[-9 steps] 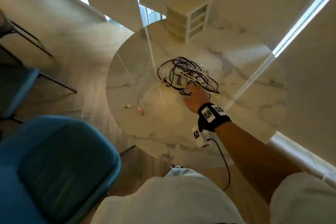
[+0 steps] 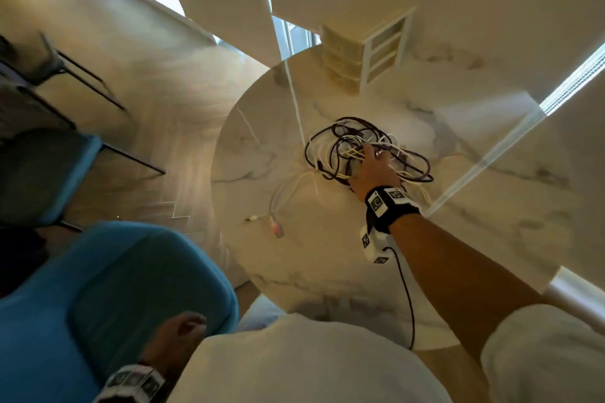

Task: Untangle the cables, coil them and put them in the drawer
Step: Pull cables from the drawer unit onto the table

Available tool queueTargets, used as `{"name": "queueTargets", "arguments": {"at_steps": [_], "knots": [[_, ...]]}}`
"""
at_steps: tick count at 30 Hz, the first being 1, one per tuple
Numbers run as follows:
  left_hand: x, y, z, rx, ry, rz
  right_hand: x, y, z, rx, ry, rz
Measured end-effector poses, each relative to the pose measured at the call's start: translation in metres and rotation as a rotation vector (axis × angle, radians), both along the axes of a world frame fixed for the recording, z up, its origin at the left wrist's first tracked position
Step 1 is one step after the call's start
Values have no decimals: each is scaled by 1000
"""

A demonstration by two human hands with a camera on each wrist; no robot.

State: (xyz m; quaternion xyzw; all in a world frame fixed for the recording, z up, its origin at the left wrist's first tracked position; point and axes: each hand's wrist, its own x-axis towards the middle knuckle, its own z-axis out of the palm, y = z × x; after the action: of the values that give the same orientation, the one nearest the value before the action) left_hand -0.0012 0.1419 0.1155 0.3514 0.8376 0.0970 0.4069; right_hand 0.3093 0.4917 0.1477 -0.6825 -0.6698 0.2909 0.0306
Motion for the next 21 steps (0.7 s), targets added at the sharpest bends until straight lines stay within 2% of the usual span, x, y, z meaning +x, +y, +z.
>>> {"name": "queueTargets", "arguments": {"at_steps": [3,7,11,14,16,17,19,21], "knots": [[-8,69,27,72,54,-142,6,16,-4,62,1,-5],[2,167,56,176,41,-333,13,24,-7,66,-18,-41],[25,244,58,265,5,-589,6,18,-10,116,5,-115],[44,280,46,288,23,-897,1,11,-10,115,95,-198],[52,292,36,263,110,-1143,-3,6,-10,75,153,-252],[52,296,31,266,172,-1212,-7,4,-10,64,157,-286],[49,305,27,349,231,-1235,-20,-6,-6,89,126,-320],[45,313,26,494,172,-1173,-41,-22,-1,141,126,-299]]}}
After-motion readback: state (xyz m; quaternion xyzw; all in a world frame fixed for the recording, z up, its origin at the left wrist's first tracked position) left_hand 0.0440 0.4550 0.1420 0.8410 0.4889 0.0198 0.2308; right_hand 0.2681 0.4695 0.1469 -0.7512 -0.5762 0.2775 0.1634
